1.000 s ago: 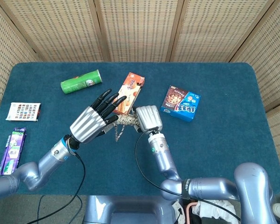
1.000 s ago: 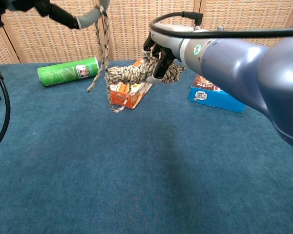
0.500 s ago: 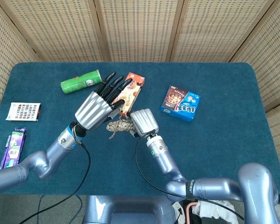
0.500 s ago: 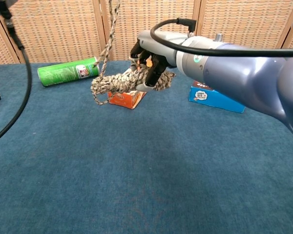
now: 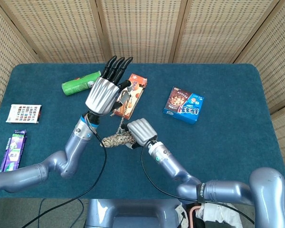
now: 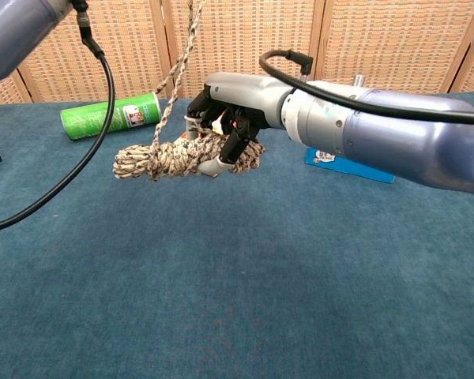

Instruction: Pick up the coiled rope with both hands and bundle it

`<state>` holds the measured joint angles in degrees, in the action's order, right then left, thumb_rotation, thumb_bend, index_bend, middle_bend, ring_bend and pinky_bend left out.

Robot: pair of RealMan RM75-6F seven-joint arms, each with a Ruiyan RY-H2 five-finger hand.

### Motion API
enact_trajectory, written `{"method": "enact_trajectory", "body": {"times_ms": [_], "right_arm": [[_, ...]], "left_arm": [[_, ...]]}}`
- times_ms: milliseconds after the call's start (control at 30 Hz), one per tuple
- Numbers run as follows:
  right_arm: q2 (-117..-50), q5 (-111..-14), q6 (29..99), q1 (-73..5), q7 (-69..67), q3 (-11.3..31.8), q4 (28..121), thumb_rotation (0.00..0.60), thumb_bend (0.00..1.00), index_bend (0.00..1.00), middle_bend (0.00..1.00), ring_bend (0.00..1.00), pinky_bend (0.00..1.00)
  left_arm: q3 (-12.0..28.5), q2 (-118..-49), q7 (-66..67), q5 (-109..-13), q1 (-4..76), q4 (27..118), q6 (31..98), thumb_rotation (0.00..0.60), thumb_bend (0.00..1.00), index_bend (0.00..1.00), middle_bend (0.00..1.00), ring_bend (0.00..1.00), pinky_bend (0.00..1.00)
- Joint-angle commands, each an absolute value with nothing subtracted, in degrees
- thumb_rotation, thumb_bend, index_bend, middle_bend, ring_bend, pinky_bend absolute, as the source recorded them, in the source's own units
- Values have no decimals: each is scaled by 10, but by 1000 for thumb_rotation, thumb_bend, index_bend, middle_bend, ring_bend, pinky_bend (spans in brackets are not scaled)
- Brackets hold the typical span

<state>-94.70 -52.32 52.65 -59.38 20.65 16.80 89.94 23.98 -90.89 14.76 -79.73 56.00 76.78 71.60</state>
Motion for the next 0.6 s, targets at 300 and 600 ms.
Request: {"method": "enact_trajectory", "body": {"times_ms": [300,600], "right_arm": [[-905,-585,455,-564,31,185,916,600,801,701,743,617,644],[-881,-577,416,-547,-85,216,942,600,801,701,743,617,643]], "left_arm": [[243,-949,141,-742,571,675,688,600,611,846,0,0,0],[237,-971,52,-702,545,604,668,600,611,846,0,0,0]]}}
